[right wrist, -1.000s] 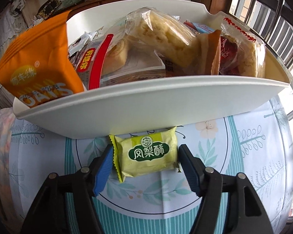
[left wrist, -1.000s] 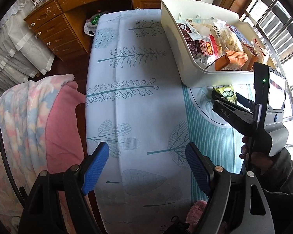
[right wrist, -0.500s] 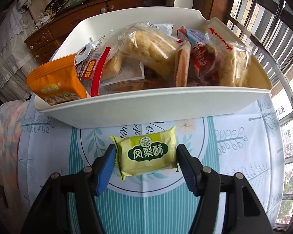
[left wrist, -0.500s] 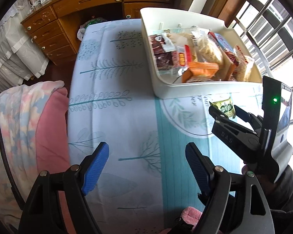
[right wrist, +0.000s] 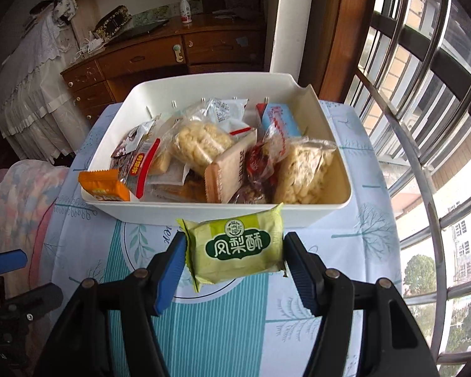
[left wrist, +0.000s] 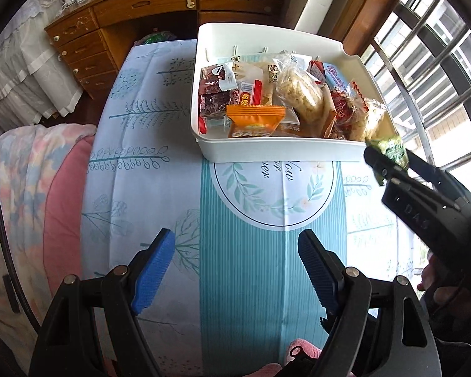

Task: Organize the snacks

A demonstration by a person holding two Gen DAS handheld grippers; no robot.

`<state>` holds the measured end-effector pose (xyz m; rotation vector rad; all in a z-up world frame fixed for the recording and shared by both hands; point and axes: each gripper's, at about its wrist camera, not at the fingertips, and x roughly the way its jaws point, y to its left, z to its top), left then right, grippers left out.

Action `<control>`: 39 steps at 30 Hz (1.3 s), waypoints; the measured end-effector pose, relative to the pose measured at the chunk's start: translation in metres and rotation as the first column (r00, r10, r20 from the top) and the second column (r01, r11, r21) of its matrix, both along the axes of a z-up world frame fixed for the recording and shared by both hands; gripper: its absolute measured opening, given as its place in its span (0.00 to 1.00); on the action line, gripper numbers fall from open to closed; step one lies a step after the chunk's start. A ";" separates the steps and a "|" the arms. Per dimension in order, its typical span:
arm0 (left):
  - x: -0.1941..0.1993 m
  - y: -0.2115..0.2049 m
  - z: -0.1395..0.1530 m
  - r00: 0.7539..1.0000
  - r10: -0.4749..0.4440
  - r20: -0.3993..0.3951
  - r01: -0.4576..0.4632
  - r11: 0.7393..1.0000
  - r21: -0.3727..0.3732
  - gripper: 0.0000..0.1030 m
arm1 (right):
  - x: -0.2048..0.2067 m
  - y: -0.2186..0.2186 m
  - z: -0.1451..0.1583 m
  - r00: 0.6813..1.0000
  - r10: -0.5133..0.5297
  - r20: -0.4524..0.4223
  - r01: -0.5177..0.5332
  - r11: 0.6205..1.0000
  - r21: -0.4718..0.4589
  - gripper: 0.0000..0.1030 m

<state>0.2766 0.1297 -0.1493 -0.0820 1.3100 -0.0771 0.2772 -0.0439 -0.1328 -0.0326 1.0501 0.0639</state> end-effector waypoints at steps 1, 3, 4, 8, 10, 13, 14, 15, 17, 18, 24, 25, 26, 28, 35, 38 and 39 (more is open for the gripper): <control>-0.002 -0.003 0.001 1.000 0.016 0.003 -0.016 1.000 0.000 0.77 | 0.001 -0.003 0.004 1.000 0.014 0.016 -0.014 1.000 -0.001 0.61; -0.006 -0.007 0.004 0.999 0.048 0.011 -0.048 0.999 0.002 0.77 | 0.006 -0.010 0.013 0.997 0.045 0.056 -0.045 0.999 -0.002 0.61; -0.009 -0.009 0.006 0.998 0.066 0.019 -0.066 0.998 0.009 0.77 | 0.007 -0.013 0.015 0.995 0.059 0.076 -0.059 0.998 -0.001 0.61; -0.031 -0.013 0.021 0.989 0.135 0.059 -0.137 0.989 0.046 0.77 | 0.012 -0.022 0.022 0.979 0.120 0.164 -0.122 0.992 0.008 0.61; -0.046 -0.011 0.029 0.981 0.177 0.080 -0.183 0.981 0.063 0.77 | 0.015 -0.026 0.020 0.968 0.142 0.206 -0.147 0.989 0.011 0.61; -0.068 -0.009 0.038 0.967 0.230 0.107 -0.240 0.967 0.088 0.77 | 0.021 -0.030 0.011 0.954 0.163 0.251 -0.172 0.985 0.016 0.61; -0.074 -0.008 0.041 0.964 0.243 0.112 -0.254 0.963 0.092 0.77 | 0.024 -0.031 0.007 0.947 0.172 0.271 -0.180 0.984 0.006 0.61; -0.080 -0.006 0.042 0.960 0.256 0.114 -0.267 0.959 0.096 0.77 | 0.026 -0.032 0.004 0.941 0.182 0.286 -0.188 0.982 -0.006 0.62; -0.087 -0.003 0.047 0.953 0.281 0.117 -0.293 0.950 0.105 0.77 | 0.033 -0.031 -0.004 0.939 0.202 0.279 -0.201 0.979 -0.032 0.62; -0.089 -0.002 0.049 0.950 0.288 0.121 -0.301 0.947 0.109 0.77 | 0.036 -0.031 -0.008 0.941 0.208 0.269 -0.205 0.978 -0.039 0.63; -0.088 0.010 0.070 0.946 0.261 0.193 -0.285 0.953 0.107 0.77 | 0.032 -0.032 -0.005 0.937 0.201 0.286 -0.193 0.980 -0.057 0.82; -0.087 0.012 0.073 0.946 0.250 0.204 -0.276 0.955 0.106 0.77 | 0.029 -0.032 -0.002 0.938 0.197 0.287 -0.188 0.980 -0.059 0.90; -0.086 0.014 0.078 0.946 0.236 0.222 -0.264 0.959 0.105 0.77 | 0.026 -0.032 0.002 0.938 0.193 0.289 -0.183 0.981 -0.061 0.93; -0.086 0.020 0.087 0.940 0.214 0.265 -0.247 0.964 0.098 0.77 | 0.019 -0.033 0.010 0.940 0.177 0.292 -0.166 0.984 -0.063 0.93; -0.091 0.044 0.116 0.935 0.081 0.345 -0.114 0.991 0.076 0.78 | -0.017 -0.040 0.049 0.961 0.097 0.261 -0.078 0.994 -0.081 0.94; -0.095 0.049 0.125 0.936 0.016 0.350 -0.044 0.997 0.070 0.83 | -0.040 -0.044 0.065 0.975 0.057 0.215 -0.047 0.998 -0.050 0.94; -0.097 0.050 0.127 0.937 -0.001 0.350 -0.021 0.998 0.061 0.83 | -0.048 -0.044 0.070 0.981 0.045 0.191 -0.038 0.999 -0.039 0.94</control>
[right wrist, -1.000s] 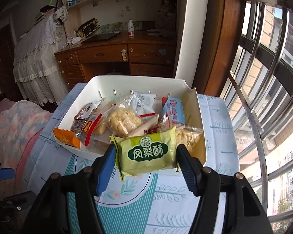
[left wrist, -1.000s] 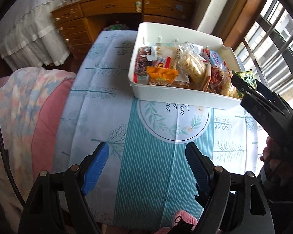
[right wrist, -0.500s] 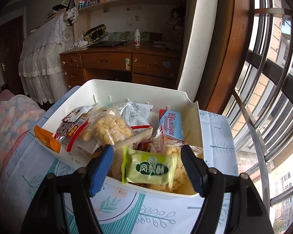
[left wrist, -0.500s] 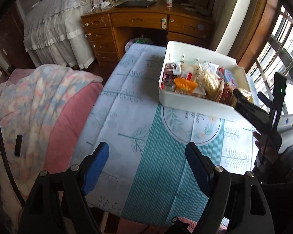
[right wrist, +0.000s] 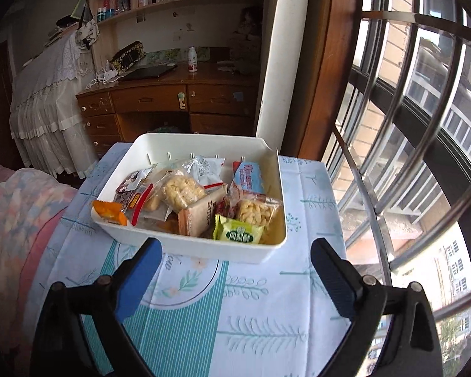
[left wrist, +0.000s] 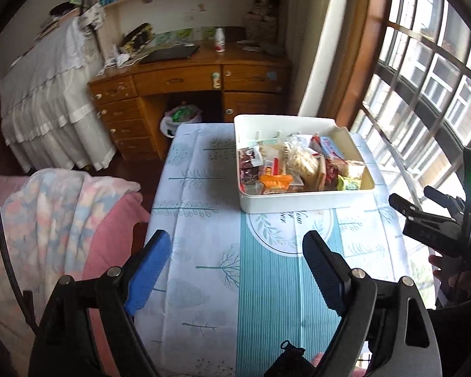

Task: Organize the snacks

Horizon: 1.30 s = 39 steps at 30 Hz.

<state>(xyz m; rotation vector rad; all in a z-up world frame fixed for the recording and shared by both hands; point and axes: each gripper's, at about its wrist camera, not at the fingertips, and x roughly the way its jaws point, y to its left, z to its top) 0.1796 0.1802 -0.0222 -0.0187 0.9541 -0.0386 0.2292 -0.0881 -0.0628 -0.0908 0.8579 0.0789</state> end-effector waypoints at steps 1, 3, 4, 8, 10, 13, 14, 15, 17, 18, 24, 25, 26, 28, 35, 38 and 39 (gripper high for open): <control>-0.001 0.001 0.002 1.000 -0.026 -0.011 0.026 1.000 -0.011 0.83 | -0.009 0.001 0.005 1.000 -0.009 -0.021 0.010 1.000 0.003 0.94; -0.003 0.001 0.003 0.997 -0.064 -0.034 0.063 0.998 -0.027 0.83 | -0.030 0.004 0.014 0.999 -0.026 -0.041 0.025 1.000 -0.004 0.94; -0.005 -0.001 0.003 0.996 -0.078 -0.041 0.077 0.997 -0.033 0.83 | -0.041 0.007 0.019 0.998 -0.032 -0.049 0.032 0.999 -0.007 0.94; -0.010 -0.019 -0.003 0.988 -0.120 -0.092 0.118 0.993 -0.028 0.83 | -0.081 0.013 0.031 0.994 -0.053 -0.092 0.056 0.998 0.031 0.95; -0.017 -0.028 -0.002 0.988 -0.107 -0.113 0.103 0.994 -0.040 0.83 | -0.098 0.015 0.035 0.991 -0.049 -0.126 0.057 0.996 0.063 0.95; -0.028 -0.039 0.002 0.989 -0.063 -0.131 0.054 0.996 -0.072 0.83 | -0.115 0.018 0.038 0.985 -0.021 -0.171 0.036 0.996 0.087 0.95; -0.031 -0.043 0.005 0.991 -0.056 -0.125 0.047 0.996 -0.076 0.83 | -0.119 0.019 0.040 0.982 -0.013 -0.189 0.030 0.996 0.089 0.95; -0.034 -0.048 0.009 0.992 -0.061 -0.112 0.053 0.996 -0.073 0.84 | -0.122 0.018 0.042 0.978 -0.011 -0.208 0.031 0.995 0.092 0.95; -0.041 -0.058 0.014 0.994 -0.078 -0.083 0.072 0.995 -0.068 0.91 | -0.132 0.015 0.050 0.976 -0.001 -0.217 0.027 0.993 0.116 0.95; -0.044 -0.062 0.017 0.995 -0.077 -0.070 0.072 0.995 -0.069 0.92 | -0.137 0.013 0.055 0.979 0.014 -0.201 0.012 0.992 0.127 0.95; -0.065 -0.084 0.029 1.000 -0.023 0.011 0.023 1.000 -0.003 0.99 | -0.152 -0.005 0.073 0.977 -0.005 -0.212 0.037 0.988 0.149 0.96; -0.067 -0.085 0.030 1.000 -0.016 0.017 0.016 1.000 0.003 0.99 | -0.154 -0.008 0.075 0.979 -0.001 -0.206 0.035 0.986 0.161 0.97; -0.069 -0.088 0.029 1.000 -0.005 0.019 0.004 1.000 0.012 0.99 | -0.157 -0.009 0.076 0.981 -0.004 -0.194 0.035 0.987 0.158 0.97; -0.072 -0.090 0.030 1.000 0.024 0.019 -0.025 0.999 0.031 0.99 | -0.159 -0.011 0.076 0.986 -0.008 -0.166 0.035 0.987 0.156 0.98; -0.081 -0.092 0.034 0.996 0.084 0.043 -0.086 0.996 0.036 0.99 | -0.158 -0.012 0.080 0.994 -0.011 -0.108 0.026 0.991 0.132 1.00; -0.082 -0.090 0.034 0.994 0.097 0.048 -0.099 0.994 0.036 0.99 | -0.156 -0.011 0.079 0.994 0.012 -0.111 0.002 0.992 0.124 1.00; -0.082 -0.089 0.035 0.994 0.102 0.050 -0.104 0.994 0.036 0.99 | -0.155 -0.010 0.079 0.994 0.018 -0.111 -0.004 0.992 0.124 1.00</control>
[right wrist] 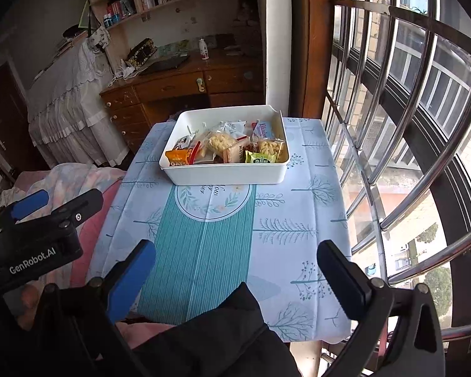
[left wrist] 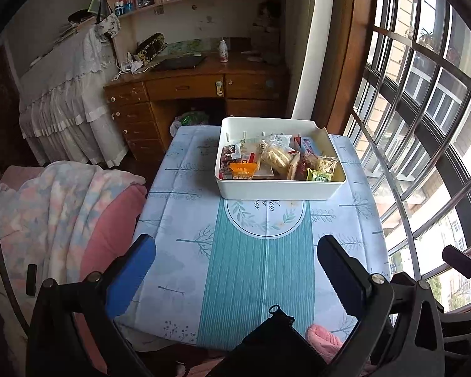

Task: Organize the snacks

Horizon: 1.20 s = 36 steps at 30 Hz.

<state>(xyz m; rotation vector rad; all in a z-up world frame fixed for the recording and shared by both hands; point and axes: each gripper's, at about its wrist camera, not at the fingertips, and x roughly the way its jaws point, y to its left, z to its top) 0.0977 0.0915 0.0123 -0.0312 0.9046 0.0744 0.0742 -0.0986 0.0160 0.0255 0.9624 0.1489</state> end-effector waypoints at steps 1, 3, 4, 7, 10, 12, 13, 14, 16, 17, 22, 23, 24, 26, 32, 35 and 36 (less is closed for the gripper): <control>0.001 0.001 0.000 1.000 0.003 0.000 -0.003 1.000 0.000 0.99 | 0.000 0.000 0.000 1.000 0.004 0.001 -0.004 1.000 0.000 1.00; 0.002 0.002 -0.001 1.000 0.006 -0.004 -0.006 1.000 0.001 0.99 | 0.002 0.000 -0.001 1.000 0.012 -0.002 -0.012 1.000 0.005 1.00; 0.002 0.002 -0.001 1.000 0.008 -0.005 -0.008 1.000 0.003 0.99 | 0.003 0.000 -0.001 1.000 0.015 -0.006 -0.015 1.000 0.007 1.00; 0.002 0.003 -0.001 1.000 0.009 -0.005 -0.008 1.000 0.006 0.99 | 0.005 0.001 -0.003 1.000 0.019 -0.014 -0.019 1.000 0.013 1.00; 0.003 0.003 -0.001 1.000 0.008 -0.006 -0.008 1.000 0.007 0.99 | 0.006 0.002 -0.004 1.000 0.024 -0.020 -0.023 1.000 0.015 1.00; 0.003 0.003 -0.001 1.000 0.009 -0.006 -0.009 1.000 0.008 0.99 | 0.007 0.003 -0.005 0.999 0.025 -0.025 -0.025 1.000 0.017 1.00; 0.003 0.003 -0.001 1.000 0.008 -0.006 -0.008 1.000 0.009 0.99 | 0.008 0.003 -0.006 0.999 0.025 -0.028 -0.025 1.000 0.017 1.00; 0.003 0.003 -0.001 1.000 0.009 -0.007 -0.009 1.000 0.009 0.99 | 0.009 0.004 -0.006 0.999 0.025 -0.032 -0.024 1.000 0.017 1.00; 0.004 0.003 -0.001 1.000 0.007 -0.008 -0.007 1.000 0.009 0.99 | 0.010 0.004 -0.007 0.999 0.026 -0.037 -0.025 0.999 0.019 1.00; 0.004 0.003 -0.001 1.000 0.009 -0.008 -0.009 1.000 0.009 0.99 | 0.011 0.005 -0.007 0.999 0.026 -0.039 -0.026 0.999 0.020 1.00; 0.006 0.004 -0.002 1.000 0.007 -0.008 -0.007 1.000 0.012 0.99 | 0.013 0.006 -0.008 0.999 0.025 -0.045 -0.024 0.999 0.021 1.00; 0.007 0.006 -0.002 1.000 0.006 -0.010 -0.006 1.000 0.013 0.99 | 0.013 0.006 -0.008 0.999 0.025 -0.045 -0.024 0.999 0.021 1.00; 0.007 0.005 -0.002 1.000 0.008 -0.009 -0.008 1.000 0.012 0.99 | 0.014 0.007 -0.008 0.999 0.023 -0.047 -0.022 1.000 0.022 1.00; 0.008 0.006 -0.002 1.000 0.009 -0.011 -0.009 1.000 0.011 0.99 | 0.015 0.008 -0.009 0.999 0.021 -0.049 -0.020 1.000 0.022 1.00; 0.009 0.006 -0.001 1.000 0.007 -0.010 -0.007 1.000 0.013 0.99 | 0.019 0.009 -0.012 0.998 0.014 -0.054 -0.012 1.000 0.023 1.00; 0.010 0.007 -0.001 1.000 0.009 -0.011 -0.008 1.000 0.013 0.99 | 0.021 0.009 -0.013 0.998 0.010 -0.060 -0.009 1.000 0.028 1.00; 0.010 0.007 -0.001 1.000 0.009 -0.010 -0.009 1.000 0.014 0.99 | 0.022 0.010 -0.014 0.998 0.011 -0.060 -0.009 1.000 0.027 1.00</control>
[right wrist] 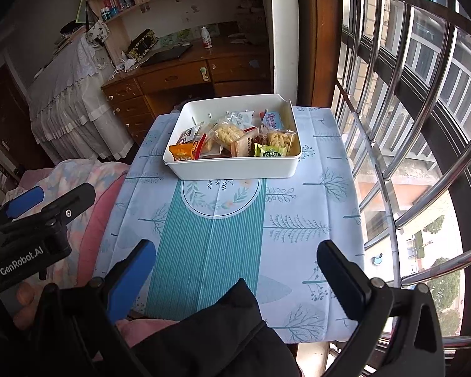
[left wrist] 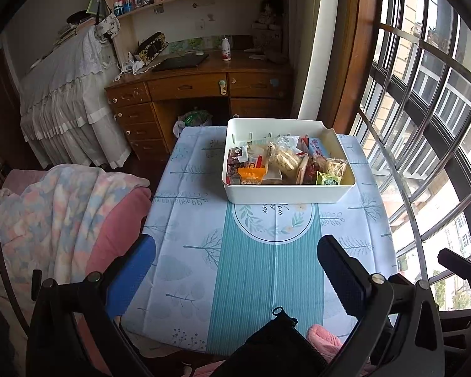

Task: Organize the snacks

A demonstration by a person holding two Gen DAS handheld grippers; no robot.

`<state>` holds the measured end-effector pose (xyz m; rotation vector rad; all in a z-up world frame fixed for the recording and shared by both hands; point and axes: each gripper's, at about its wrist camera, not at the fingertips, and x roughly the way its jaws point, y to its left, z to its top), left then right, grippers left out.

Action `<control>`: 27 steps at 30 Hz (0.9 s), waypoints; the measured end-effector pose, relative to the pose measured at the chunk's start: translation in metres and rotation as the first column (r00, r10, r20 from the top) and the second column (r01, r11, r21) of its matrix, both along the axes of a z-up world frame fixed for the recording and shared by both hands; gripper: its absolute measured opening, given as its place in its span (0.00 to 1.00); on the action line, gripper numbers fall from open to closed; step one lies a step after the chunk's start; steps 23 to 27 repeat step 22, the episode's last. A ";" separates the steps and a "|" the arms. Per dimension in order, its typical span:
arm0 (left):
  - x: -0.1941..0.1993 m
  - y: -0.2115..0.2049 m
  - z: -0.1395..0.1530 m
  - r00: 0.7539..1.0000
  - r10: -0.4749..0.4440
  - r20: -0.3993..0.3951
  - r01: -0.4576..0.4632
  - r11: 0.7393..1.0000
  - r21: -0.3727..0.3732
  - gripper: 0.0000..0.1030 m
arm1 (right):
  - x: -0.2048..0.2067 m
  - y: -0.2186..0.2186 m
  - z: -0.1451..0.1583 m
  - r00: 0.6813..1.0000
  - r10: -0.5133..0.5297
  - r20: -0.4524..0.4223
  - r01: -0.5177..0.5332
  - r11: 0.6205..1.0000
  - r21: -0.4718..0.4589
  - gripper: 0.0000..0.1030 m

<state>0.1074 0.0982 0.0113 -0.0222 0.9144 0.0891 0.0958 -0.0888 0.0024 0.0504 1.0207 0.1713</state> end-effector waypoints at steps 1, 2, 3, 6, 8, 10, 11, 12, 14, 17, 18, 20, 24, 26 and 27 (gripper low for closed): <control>0.000 0.000 0.000 1.000 -0.001 0.000 0.001 1.000 0.000 0.99 | 0.000 -0.001 0.000 1.000 0.002 0.001 -0.002 1.000 0.000 1.00; 0.000 0.000 0.000 1.000 -0.001 0.000 0.001 1.000 0.000 0.99 | 0.000 -0.001 0.000 1.000 0.002 0.000 -0.002 1.000 -0.001 1.00; 0.000 0.000 0.000 1.000 -0.001 0.000 0.001 1.000 0.000 0.99 | 0.000 0.000 0.000 1.000 0.002 0.000 -0.002 1.000 -0.001 1.00; 0.001 0.000 0.000 1.000 -0.002 0.000 0.002 1.000 0.000 0.99 | 0.000 0.000 0.000 1.000 0.001 0.000 -0.001 1.000 0.000 1.00; 0.001 0.000 0.000 1.000 -0.003 -0.001 0.003 1.000 0.000 0.99 | 0.001 0.000 0.000 1.000 0.002 -0.001 -0.002 1.000 0.000 1.00; 0.001 -0.001 0.000 1.000 -0.003 -0.002 0.003 1.000 0.000 0.99 | 0.001 0.000 0.000 1.000 0.002 -0.001 -0.002 1.000 0.000 1.00; 0.001 0.000 0.000 1.000 -0.003 -0.002 0.003 1.000 0.000 0.99 | 0.001 0.000 0.000 1.000 0.002 -0.001 -0.002 1.000 0.000 1.00; 0.001 -0.001 0.001 1.000 -0.003 -0.002 0.003 1.000 0.001 0.99 | 0.001 0.000 0.000 1.000 0.002 -0.002 -0.002 1.000 -0.001 1.00; 0.001 -0.001 0.001 1.000 -0.004 -0.003 0.004 1.000 0.001 0.99 | 0.001 0.000 0.000 1.000 0.001 -0.002 -0.001 1.000 0.000 1.00; 0.003 0.001 0.001 1.000 -0.005 -0.004 0.005 1.000 0.001 0.99 | 0.001 0.000 0.001 1.000 0.001 -0.002 -0.001 1.000 0.000 1.00; 0.003 0.000 0.001 1.000 -0.005 -0.004 0.005 1.000 0.001 0.99 | 0.002 0.000 0.000 1.000 0.000 -0.003 0.000 1.000 0.000 1.00; 0.003 0.000 0.001 1.000 -0.005 -0.005 0.005 1.000 0.001 0.99 | 0.003 -0.001 0.000 1.000 0.002 -0.004 -0.002 1.000 0.000 1.00; 0.004 0.001 0.000 1.000 -0.007 -0.006 0.007 1.000 0.002 0.99 | 0.003 -0.002 -0.001 1.000 0.003 -0.006 -0.003 1.000 -0.001 1.00; 0.004 0.001 0.000 1.000 -0.007 -0.006 0.007 1.000 0.002 0.99 | 0.003 -0.002 -0.001 1.000 0.003 -0.006 -0.003 1.000 -0.001 1.00; 0.004 0.001 0.000 1.000 -0.007 -0.006 0.007 1.000 0.002 0.99 | 0.003 -0.002 -0.001 1.000 0.003 -0.006 -0.003 1.000 -0.001 1.00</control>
